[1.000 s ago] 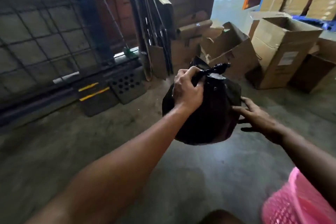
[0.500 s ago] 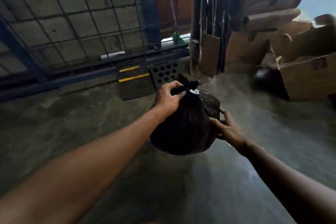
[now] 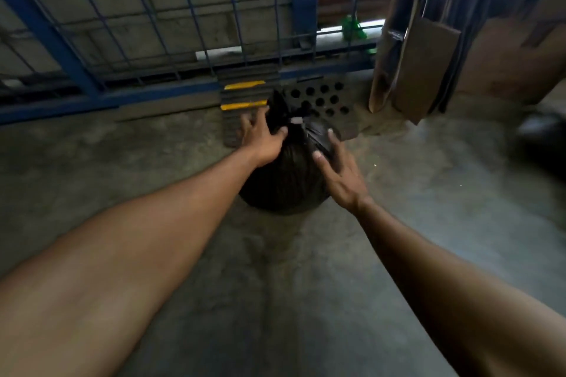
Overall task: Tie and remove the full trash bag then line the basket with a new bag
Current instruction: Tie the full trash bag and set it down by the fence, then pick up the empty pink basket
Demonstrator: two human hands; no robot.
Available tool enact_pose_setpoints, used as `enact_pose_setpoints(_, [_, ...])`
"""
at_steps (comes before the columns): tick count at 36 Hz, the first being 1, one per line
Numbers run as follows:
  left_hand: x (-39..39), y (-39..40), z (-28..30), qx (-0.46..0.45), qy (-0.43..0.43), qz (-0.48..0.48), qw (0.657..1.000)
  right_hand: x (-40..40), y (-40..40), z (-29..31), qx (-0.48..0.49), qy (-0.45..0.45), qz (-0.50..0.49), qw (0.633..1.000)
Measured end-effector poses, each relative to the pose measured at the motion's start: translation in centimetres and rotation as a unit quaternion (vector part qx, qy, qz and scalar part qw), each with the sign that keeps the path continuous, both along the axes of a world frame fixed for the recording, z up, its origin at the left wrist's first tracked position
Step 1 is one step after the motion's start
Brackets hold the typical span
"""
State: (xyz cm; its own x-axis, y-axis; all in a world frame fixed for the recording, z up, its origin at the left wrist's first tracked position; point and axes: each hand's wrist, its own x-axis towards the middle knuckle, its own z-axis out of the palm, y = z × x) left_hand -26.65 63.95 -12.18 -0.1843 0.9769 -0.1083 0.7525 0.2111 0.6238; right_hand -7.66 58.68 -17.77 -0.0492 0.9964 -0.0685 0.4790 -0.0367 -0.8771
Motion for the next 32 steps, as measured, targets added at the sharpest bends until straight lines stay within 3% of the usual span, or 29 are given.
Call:
enact_pose_setpoints(3, [-0.1,-1.6,-3.1,-0.138,0.023,-0.095,0.986,-1.2,0.6,-2.2,-0.078,-0.114,0.097,0.986])
enact_pose_setpoints(7, [-0.6,-2.5,-5.5,-0.156,0.046,-0.136,0.977,-2.2,1.0,-3.2,-0.093,-0.148,0.111,0.978])
enact_pose_setpoints(11, [-1.0,-2.3,-5.3,-0.114,0.067,-0.124,0.983,-1.8,0.9,-3.1,-0.074,-0.153,0.105,0.980])
enact_pose_setpoints(16, [-0.8,-3.8,-2.0,0.011,0.101,-0.082,0.991,0.7,-0.7,-0.1,-0.038,-0.143,0.068,0.987])
enact_pose_setpoints(24, [4.3,-10.4,4.3,0.065,0.074,-0.236,0.967,8.3,-9.7,8.6,-0.019,-0.231,-0.012,0.973])
enact_pose_setpoints(32, [14.7,-22.0,8.8,0.113,0.027,-0.425,0.898,16.2,-26.5,17.6,-0.031,-0.266,-0.142,0.953])
